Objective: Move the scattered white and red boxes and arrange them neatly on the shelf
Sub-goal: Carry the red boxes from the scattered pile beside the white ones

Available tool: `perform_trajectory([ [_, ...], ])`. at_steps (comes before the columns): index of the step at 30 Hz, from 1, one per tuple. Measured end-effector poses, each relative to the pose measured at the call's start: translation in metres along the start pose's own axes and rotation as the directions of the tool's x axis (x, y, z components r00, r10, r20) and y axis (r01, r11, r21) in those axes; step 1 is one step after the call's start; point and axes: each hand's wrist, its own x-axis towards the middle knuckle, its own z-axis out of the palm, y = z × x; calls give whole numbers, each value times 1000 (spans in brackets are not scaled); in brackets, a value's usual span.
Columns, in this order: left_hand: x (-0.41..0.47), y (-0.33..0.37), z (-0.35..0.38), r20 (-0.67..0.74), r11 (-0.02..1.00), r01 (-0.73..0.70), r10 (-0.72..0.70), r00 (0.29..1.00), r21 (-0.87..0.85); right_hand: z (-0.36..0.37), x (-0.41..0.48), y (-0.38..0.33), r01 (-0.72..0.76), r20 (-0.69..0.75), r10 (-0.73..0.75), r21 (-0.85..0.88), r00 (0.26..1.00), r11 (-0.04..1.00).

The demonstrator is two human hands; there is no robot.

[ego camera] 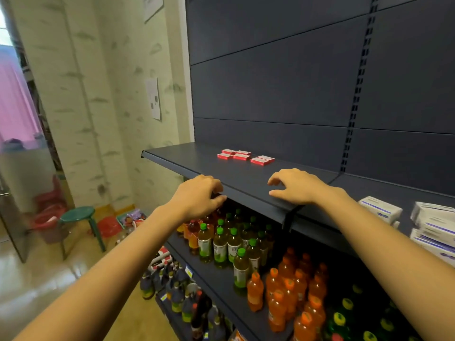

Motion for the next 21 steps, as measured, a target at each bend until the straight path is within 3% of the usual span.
perform_trajectory([
  [9, 68, -78, 44, 13, 997, 21, -20, 1000, -75, 28, 125, 0, -49, 13, 49, 32, 999, 998],
  [21, 199, -176, 97, 80, 994, -8, 16, 997, -106, 57, 281, 35, -239, 51, 238, 0, 970, 971],
])
